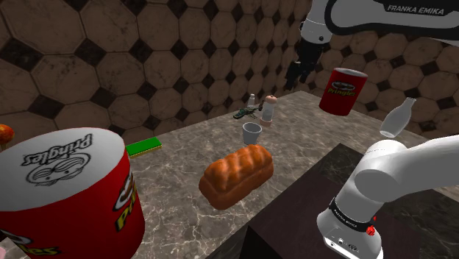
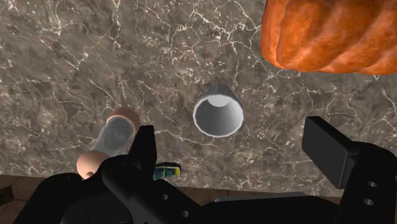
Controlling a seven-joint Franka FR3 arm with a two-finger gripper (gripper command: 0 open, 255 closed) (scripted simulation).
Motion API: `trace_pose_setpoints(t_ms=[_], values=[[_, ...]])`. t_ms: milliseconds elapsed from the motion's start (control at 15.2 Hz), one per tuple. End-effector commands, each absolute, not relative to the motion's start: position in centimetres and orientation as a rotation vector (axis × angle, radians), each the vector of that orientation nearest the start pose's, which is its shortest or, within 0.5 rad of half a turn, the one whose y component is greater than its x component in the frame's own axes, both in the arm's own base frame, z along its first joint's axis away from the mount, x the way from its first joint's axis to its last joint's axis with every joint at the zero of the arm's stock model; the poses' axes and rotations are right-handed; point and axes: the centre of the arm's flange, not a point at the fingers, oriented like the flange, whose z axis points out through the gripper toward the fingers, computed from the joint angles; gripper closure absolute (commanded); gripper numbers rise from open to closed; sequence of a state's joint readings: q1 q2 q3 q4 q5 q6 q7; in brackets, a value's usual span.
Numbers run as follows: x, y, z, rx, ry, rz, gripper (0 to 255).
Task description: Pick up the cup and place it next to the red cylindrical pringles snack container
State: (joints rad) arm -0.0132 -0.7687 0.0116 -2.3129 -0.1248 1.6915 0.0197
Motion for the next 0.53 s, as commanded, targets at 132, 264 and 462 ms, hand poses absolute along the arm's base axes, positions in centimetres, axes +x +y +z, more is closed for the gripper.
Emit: trace_pose_setpoints(t_ms=[132, 264, 462], values=[[34.0, -2.5, 59.9, -3.237, 0.018, -0.223, 0], [35.6, -3.7, 57.9, -3.210, 0.007, -0.204, 0], [38.0, -5.5, 54.8, -3.169, -0.010, -0.176, 0]])
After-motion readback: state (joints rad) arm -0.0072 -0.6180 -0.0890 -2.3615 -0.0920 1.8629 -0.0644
